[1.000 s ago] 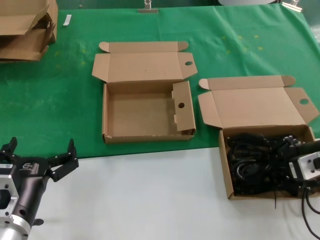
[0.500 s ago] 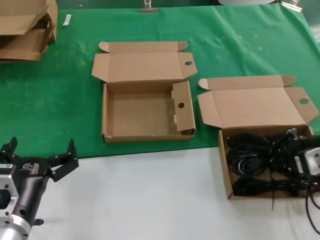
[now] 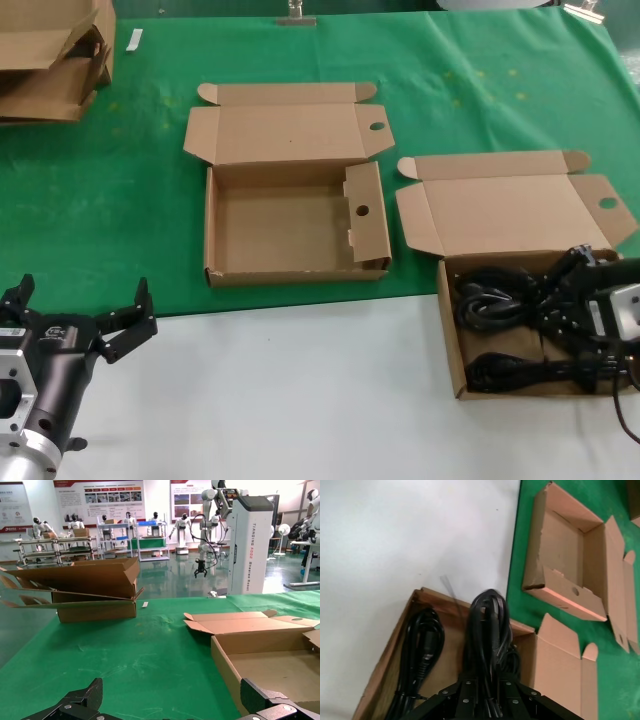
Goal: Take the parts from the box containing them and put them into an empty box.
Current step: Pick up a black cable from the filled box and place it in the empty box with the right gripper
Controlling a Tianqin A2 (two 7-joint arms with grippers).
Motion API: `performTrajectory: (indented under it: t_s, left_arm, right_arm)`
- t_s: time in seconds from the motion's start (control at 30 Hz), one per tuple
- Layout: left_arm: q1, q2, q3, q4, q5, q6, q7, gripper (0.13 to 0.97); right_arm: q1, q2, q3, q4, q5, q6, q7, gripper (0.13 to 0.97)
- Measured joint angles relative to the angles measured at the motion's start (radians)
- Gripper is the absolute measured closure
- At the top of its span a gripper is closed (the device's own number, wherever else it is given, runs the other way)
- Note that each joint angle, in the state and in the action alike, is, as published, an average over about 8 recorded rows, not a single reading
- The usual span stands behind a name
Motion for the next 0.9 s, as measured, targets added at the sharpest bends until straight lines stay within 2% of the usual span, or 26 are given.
performTrajectory:
  t_s: [0.67,0.9]
  left_arm:
    - [0.0,0.0,0.0,0.0,0.0,0.0,0.0,0.132]
    - [0.0,0.0,0.0,0.0,0.0,0.0,0.0,0.132]
  right_arm:
    - [-0.04,0.031,0.027,0.077,-0.03,0.014,0.069,0.892]
    - [-0.005,-0.028,0.02,0.137,-0.034,0.009,0.12,0.893]
